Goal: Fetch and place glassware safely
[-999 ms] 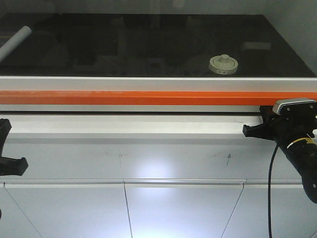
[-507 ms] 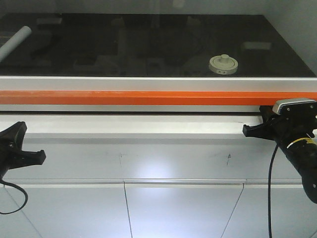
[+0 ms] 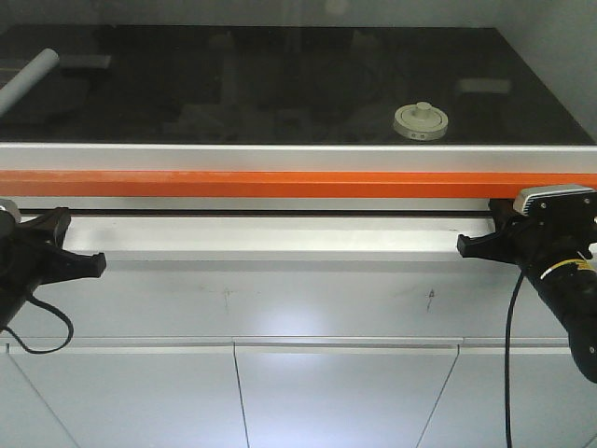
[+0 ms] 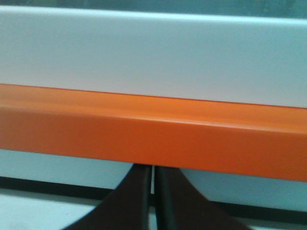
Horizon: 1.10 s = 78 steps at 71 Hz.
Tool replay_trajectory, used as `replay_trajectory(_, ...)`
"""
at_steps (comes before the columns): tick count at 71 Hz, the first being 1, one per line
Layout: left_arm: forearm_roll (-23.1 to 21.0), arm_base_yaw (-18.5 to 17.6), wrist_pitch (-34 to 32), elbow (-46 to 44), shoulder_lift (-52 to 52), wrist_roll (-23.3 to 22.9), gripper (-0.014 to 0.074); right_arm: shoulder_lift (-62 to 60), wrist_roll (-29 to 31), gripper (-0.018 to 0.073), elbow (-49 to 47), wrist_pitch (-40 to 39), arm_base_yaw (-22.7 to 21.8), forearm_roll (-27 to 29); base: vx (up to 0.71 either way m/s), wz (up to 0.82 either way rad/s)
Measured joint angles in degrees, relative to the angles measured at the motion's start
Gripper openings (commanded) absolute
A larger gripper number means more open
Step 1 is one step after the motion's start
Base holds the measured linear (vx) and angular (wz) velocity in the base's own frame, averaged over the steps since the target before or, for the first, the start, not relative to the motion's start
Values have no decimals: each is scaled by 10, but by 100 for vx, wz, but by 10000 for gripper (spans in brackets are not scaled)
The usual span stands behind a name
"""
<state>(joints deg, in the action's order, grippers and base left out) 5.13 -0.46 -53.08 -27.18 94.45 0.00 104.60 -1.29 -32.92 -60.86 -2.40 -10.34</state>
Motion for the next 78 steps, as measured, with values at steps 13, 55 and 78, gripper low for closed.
replay_trajectory(13,-1,0,2,-7,27,4,-7,0,0,-4,0,0,0,0,0,0)
replay_trajectory(55,-1,0,7,-85,79,9,-7,0,0,-4,0,0,0,0,0,0)
replay_trajectory(78,-1,0,-7,-92,84,10,-7,0,0,-4,0,1,0,0,0,0)
